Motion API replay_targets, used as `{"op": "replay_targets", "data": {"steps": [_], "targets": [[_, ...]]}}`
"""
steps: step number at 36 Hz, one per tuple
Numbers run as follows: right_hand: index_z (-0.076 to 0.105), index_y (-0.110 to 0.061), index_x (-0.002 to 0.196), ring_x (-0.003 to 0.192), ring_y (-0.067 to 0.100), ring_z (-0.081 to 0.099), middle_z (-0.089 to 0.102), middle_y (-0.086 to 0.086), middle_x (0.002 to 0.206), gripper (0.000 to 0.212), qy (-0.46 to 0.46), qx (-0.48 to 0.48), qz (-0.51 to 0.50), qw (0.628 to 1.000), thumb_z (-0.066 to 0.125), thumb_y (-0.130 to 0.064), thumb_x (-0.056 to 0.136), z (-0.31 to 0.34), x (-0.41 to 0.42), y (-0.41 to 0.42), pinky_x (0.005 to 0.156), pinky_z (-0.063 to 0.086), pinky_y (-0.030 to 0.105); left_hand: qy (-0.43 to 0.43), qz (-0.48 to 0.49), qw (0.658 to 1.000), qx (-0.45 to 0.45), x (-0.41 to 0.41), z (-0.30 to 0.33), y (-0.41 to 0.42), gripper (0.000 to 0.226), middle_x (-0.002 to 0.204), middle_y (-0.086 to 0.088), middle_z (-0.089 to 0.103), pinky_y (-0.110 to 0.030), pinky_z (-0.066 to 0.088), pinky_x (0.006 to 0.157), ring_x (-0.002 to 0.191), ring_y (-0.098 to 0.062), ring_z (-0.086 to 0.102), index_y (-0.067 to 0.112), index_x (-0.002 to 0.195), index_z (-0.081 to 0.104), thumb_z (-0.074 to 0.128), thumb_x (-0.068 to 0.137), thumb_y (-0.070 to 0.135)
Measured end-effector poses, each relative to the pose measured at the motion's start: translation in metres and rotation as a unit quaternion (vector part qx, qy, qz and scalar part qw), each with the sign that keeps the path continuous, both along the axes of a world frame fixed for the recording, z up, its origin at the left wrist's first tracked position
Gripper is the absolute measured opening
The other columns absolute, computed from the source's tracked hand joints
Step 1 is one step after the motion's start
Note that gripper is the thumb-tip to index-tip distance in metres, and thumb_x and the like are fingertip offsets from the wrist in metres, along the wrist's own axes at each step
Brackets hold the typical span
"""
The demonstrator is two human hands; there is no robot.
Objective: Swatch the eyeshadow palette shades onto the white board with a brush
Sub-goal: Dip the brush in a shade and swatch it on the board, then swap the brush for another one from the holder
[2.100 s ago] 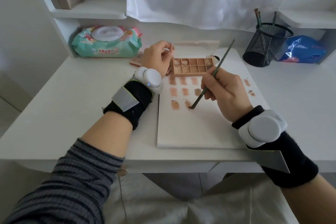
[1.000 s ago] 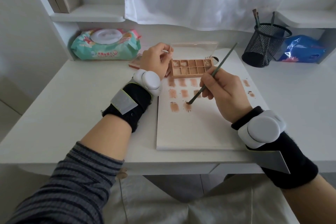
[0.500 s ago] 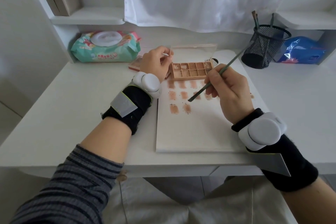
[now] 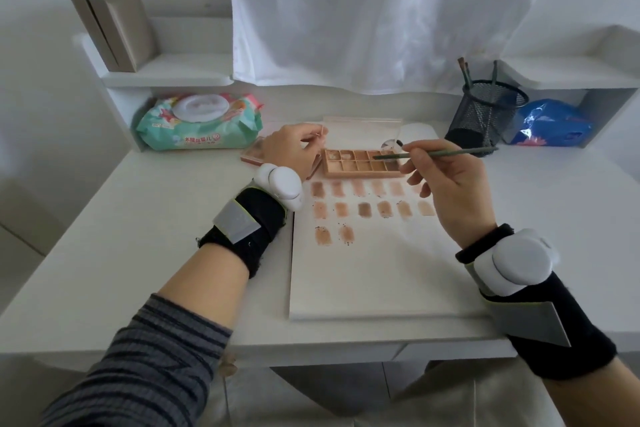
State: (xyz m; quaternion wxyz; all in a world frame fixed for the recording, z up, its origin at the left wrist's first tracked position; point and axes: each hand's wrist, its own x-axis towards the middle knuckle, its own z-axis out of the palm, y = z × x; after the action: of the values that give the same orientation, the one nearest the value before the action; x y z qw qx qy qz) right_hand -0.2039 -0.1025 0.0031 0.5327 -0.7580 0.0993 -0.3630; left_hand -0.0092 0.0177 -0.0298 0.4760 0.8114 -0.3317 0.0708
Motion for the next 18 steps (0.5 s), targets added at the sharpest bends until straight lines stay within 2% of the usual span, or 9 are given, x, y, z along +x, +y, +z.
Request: {"op": "replay_targets", "data": {"steps": [5, 7, 9, 12, 14, 16, 18], "targets": [[0.063, -0.023, 0.088, 0.063, 0.001, 0.057, 0.064, -0.004, 0.076, 0.022, 0.031, -0.068, 0.006, 0.997, 0.052, -0.004, 0.092, 0.000, 0.000, -0.011, 0.057, 0.041, 0.009, 0.033, -0.004, 0.999, 0.043, 0.000, 0.003, -0.010, 0.016, 0.106, 0.003, 0.071, -0.033, 0.051, 0.091, 0.101, -0.012, 0.066, 0.018, 0.098, 0.072, 0.061, 0.087, 0.020], [0.063, -0.019, 0.103, 0.075, -0.004, 0.059, 0.066, -0.006, 0.088, 0.022, 0.066, -0.129, 0.012, 0.989, 0.049, -0.005, 0.094, -0.001, -0.001, -0.018, 0.065, 0.041, 0.007, 0.032, 0.000, 0.997, 0.073, 0.000, 0.004, -0.014, 0.014, 0.103, 0.006, 0.072, -0.035, 0.051, 0.090, 0.099, -0.011, 0.066, 0.021, 0.094, 0.072, 0.061, 0.087, 0.022], [0.056, -0.017, 0.122, 0.085, -0.006, 0.057, 0.063, -0.009, 0.105, 0.032, 0.110, -0.184, 0.016, 0.977, 0.042, -0.006, 0.096, 0.000, -0.001, -0.027, 0.073, 0.041, 0.006, 0.025, 0.010, 0.995, 0.100, 0.000, 0.007, -0.018, 0.013, 0.101, 0.009, 0.072, -0.035, 0.050, 0.090, 0.097, -0.010, 0.066, 0.024, 0.090, 0.072, 0.060, 0.086, 0.024], [0.043, -0.016, 0.137, 0.100, 0.005, 0.054, 0.052, -0.009, 0.122, 0.046, 0.166, -0.207, 0.019, 0.964, 0.033, 0.001, 0.096, 0.008, -0.001, -0.040, 0.086, 0.041, 0.020, 0.027, 0.030, 0.988, 0.150, 0.002, 0.015, -0.022, 0.012, 0.099, 0.011, 0.071, -0.039, 0.045, 0.096, 0.095, -0.011, 0.065, 0.027, 0.089, 0.070, 0.059, 0.084, 0.027], [0.040, -0.017, 0.139, 0.098, 0.011, 0.056, 0.050, -0.008, 0.125, 0.046, 0.185, -0.189, 0.020, 0.964, 0.032, -0.002, 0.096, 0.016, 0.001, -0.046, 0.087, 0.044, 0.026, 0.034, 0.037, 0.981, 0.186, 0.002, 0.021, -0.023, 0.017, 0.103, 0.008, 0.069, -0.042, 0.038, 0.101, 0.101, -0.016, 0.063, 0.027, 0.098, 0.067, 0.060, 0.083, 0.029], [0.040, -0.018, 0.139, 0.087, 0.009, 0.059, 0.053, -0.008, 0.123, 0.042, 0.175, -0.167, 0.006, 0.970, 0.036, -0.009, 0.098, 0.026, 0.003, -0.054, 0.077, 0.049, 0.026, 0.029, 0.036, 0.974, 0.221, -0.001, 0.033, -0.031, 0.037, 0.113, 0.005, 0.065, -0.043, 0.030, 0.106, 0.111, -0.021, 0.057, 0.025, 0.118, 0.058, 0.062, 0.082, 0.032], [0.044, -0.017, 0.137, 0.079, 0.006, 0.059, 0.062, -0.008, 0.108, 0.039, 0.150, -0.159, -0.023, 0.976, 0.041, -0.019, 0.097, 0.035, 0.005, -0.061, 0.071, 0.052, 0.026, 0.004, 0.018, 0.973, 0.232, -0.007, 0.047, -0.042, 0.052, 0.121, 0.002, 0.061, -0.042, 0.028, 0.107, 0.117, -0.023, 0.052, 0.025, 0.130, 0.047, 0.063, 0.081, 0.036]]}}
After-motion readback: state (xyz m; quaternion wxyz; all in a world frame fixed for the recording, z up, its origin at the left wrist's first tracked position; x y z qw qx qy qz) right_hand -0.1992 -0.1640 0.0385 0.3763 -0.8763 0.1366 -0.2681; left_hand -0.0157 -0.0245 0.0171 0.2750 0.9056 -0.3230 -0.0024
